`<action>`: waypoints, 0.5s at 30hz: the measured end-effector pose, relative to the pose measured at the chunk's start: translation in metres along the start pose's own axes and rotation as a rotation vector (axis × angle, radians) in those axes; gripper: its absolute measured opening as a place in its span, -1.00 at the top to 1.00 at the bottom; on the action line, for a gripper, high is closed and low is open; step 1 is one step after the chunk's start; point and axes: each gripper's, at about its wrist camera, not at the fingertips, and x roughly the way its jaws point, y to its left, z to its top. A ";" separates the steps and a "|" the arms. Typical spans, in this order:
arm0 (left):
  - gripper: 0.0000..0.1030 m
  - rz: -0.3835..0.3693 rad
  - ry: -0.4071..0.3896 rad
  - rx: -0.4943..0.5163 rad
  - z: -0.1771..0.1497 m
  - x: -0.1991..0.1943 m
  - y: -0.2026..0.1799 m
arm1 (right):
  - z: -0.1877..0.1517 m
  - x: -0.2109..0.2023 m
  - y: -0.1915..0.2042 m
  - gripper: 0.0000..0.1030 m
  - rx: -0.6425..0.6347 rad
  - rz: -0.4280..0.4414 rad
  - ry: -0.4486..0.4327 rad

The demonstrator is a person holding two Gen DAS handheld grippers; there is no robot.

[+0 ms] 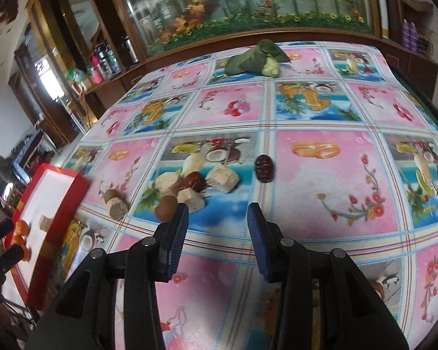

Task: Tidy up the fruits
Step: 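Move both open grippers back over the fruit pile on the table, then grasp a tan round chunk with the right gripper while the left gripper grasps a brown round nut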

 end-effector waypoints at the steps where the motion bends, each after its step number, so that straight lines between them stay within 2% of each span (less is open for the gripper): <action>1: -0.28 -0.003 0.004 0.001 -0.001 0.001 -0.002 | 0.000 0.003 0.004 0.15 -0.012 0.001 0.004; 7: -0.28 -0.010 0.035 -0.017 -0.005 0.009 -0.002 | -0.001 0.022 0.013 0.15 -0.056 -0.038 0.054; 15: -0.28 -0.031 0.047 -0.013 -0.007 0.014 -0.007 | 0.006 0.039 0.035 0.15 -0.106 -0.035 0.068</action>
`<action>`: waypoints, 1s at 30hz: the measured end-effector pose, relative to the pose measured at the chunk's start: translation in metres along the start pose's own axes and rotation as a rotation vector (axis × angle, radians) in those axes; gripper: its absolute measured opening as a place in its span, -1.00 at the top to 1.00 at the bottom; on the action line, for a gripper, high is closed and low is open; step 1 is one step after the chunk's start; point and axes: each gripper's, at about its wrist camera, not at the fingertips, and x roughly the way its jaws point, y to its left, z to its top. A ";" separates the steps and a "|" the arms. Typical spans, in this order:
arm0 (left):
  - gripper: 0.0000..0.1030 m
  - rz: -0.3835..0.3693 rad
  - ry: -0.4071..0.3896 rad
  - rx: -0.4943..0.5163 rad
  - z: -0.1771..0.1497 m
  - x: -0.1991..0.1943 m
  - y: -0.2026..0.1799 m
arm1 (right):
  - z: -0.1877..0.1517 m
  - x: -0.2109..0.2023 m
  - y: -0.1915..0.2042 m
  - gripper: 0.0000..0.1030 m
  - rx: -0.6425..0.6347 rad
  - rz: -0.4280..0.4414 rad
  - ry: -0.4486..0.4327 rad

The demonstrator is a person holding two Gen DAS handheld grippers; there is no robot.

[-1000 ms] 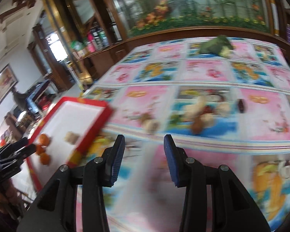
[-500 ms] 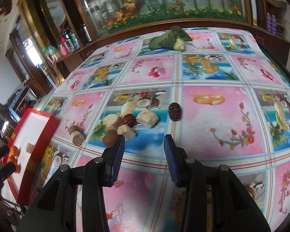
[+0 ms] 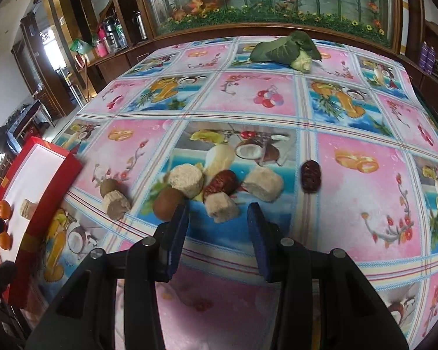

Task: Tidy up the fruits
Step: 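Grasp a tan round chunk with the right gripper while the left gripper grasps a brown round nut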

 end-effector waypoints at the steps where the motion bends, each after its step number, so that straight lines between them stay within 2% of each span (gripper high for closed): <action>1: -0.28 -0.003 0.004 0.001 -0.001 0.001 -0.001 | 0.002 0.002 0.002 0.15 -0.002 -0.002 0.000; 6: -0.28 -0.016 0.033 0.013 -0.004 0.008 -0.008 | 0.014 0.012 0.004 0.17 0.014 -0.022 -0.003; 11: -0.28 -0.019 0.036 0.022 0.000 0.008 -0.013 | 0.016 0.007 -0.020 0.36 0.069 -0.062 0.012; 16: -0.28 -0.032 0.018 0.054 0.016 0.010 -0.026 | 0.017 -0.010 -0.055 0.38 0.203 0.055 0.036; 21: -0.28 -0.079 -0.022 0.124 0.042 0.029 -0.046 | 0.019 -0.014 -0.070 0.38 0.260 0.124 0.051; 27: -0.27 -0.141 0.023 0.152 0.061 0.064 -0.059 | 0.023 -0.018 -0.091 0.38 0.350 0.189 0.054; 30: -0.19 -0.152 0.023 0.170 0.065 0.072 -0.067 | 0.025 -0.018 -0.098 0.38 0.381 0.205 0.055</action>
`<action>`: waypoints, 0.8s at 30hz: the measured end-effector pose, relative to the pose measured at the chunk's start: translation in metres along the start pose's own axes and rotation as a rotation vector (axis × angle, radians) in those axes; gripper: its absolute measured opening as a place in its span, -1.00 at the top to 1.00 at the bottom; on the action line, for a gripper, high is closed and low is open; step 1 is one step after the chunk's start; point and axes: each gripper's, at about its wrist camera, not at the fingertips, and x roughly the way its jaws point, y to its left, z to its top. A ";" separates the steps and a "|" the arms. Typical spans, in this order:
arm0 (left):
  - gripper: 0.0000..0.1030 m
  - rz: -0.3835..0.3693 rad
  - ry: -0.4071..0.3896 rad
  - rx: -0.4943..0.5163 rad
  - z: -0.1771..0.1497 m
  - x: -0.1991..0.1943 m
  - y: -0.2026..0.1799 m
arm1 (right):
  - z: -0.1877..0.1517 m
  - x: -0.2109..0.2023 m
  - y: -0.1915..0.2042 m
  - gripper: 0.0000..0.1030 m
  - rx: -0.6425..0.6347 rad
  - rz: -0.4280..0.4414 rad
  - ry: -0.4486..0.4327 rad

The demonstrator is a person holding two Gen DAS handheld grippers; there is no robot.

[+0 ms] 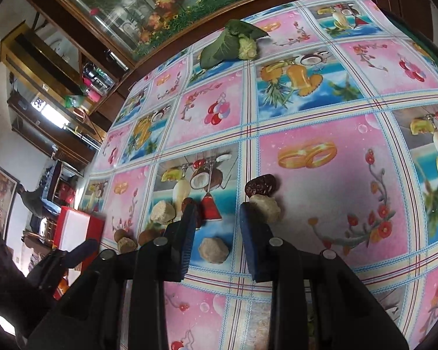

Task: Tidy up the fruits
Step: 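Grasp a tan round chunk with the right gripper while the left gripper grasps a brown round nut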

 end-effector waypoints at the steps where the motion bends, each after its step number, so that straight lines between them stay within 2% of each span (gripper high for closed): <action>1: -0.19 -0.006 -0.002 0.005 0.002 0.003 -0.002 | 0.002 0.000 -0.003 0.37 0.014 0.009 0.002; 4: -0.18 -0.009 0.011 0.015 0.005 0.012 -0.003 | 0.005 0.004 -0.007 0.37 0.050 0.050 0.017; 7: -0.01 -0.032 0.026 0.014 0.006 0.016 -0.003 | 0.007 0.003 -0.012 0.37 0.081 0.070 0.029; 12: -0.01 -0.056 0.019 0.023 0.008 0.018 -0.007 | 0.014 -0.023 -0.029 0.37 0.137 0.083 -0.037; 17: 0.01 -0.072 0.030 0.032 0.011 0.024 -0.011 | 0.015 -0.018 -0.033 0.37 0.132 0.003 -0.019; 24: 0.19 -0.102 0.043 0.044 0.009 0.029 -0.013 | 0.011 -0.003 -0.023 0.37 0.066 -0.068 0.030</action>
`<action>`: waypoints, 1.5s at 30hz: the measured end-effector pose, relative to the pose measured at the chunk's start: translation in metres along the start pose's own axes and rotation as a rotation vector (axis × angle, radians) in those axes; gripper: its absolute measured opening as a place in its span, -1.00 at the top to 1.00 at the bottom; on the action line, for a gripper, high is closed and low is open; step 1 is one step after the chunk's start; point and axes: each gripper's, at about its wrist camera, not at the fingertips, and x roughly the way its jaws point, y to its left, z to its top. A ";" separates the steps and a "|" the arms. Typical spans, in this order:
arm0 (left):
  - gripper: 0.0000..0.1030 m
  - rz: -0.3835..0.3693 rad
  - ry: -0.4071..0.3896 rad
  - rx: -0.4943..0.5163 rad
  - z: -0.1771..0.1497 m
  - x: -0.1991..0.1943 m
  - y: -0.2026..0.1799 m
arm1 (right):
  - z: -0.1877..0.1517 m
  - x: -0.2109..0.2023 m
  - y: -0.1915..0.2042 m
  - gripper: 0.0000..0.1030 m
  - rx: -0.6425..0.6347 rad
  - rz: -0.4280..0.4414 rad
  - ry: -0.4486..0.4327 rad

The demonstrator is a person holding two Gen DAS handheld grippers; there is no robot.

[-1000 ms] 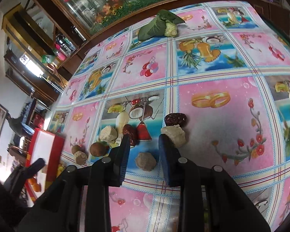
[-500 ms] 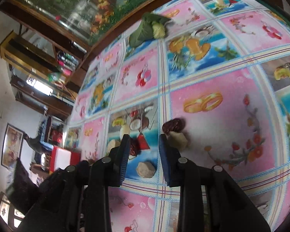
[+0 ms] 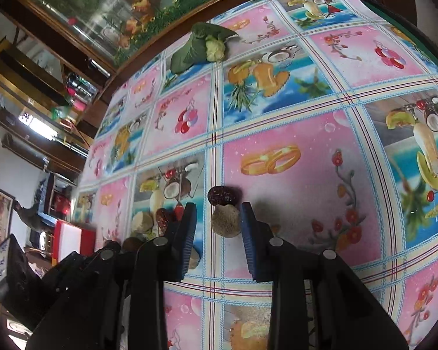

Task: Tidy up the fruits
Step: 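Grasp a tan round chunk with the right gripper while the left gripper grasps a brown round nut, then carry the nut into the tray and release it while the right gripper releases the tan chunk there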

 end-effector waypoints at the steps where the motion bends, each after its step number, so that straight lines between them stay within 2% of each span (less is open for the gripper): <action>1: 0.19 -0.002 0.000 -0.001 0.000 0.000 0.000 | -0.001 0.001 0.001 0.37 -0.008 -0.012 0.002; 8: 0.27 -0.019 0.008 -0.018 0.001 0.004 0.004 | -0.006 0.010 0.010 0.37 -0.065 -0.101 0.023; 15: 0.27 -0.013 0.023 -0.063 0.003 0.013 0.009 | -0.011 0.013 0.021 0.38 -0.153 -0.187 -0.010; 19: 0.27 -0.016 0.023 -0.077 0.005 0.014 0.009 | -0.013 0.015 0.025 0.49 -0.187 -0.235 -0.026; 23: 0.29 -0.023 0.026 -0.080 0.004 0.017 0.006 | -0.013 0.014 0.025 0.49 -0.188 -0.240 -0.027; 25: 0.49 -0.027 0.036 -0.080 0.001 0.019 0.004 | -0.012 0.013 0.023 0.49 -0.176 -0.242 -0.032; 28: 0.49 -0.024 0.025 -0.089 -0.001 0.017 0.003 | -0.010 0.005 0.020 0.49 -0.153 -0.237 -0.060; 32: 0.49 -0.012 -0.027 -0.095 -0.003 0.000 0.002 | -0.009 -0.007 0.020 0.49 -0.139 -0.209 -0.107; 38: 0.49 0.005 -0.143 -0.102 -0.018 -0.053 -0.002 | -0.009 -0.024 0.023 0.49 -0.129 -0.173 -0.190; 45: 0.50 0.088 -0.243 -0.142 -0.054 -0.116 0.015 | -0.014 -0.043 0.034 0.49 -0.135 -0.110 -0.317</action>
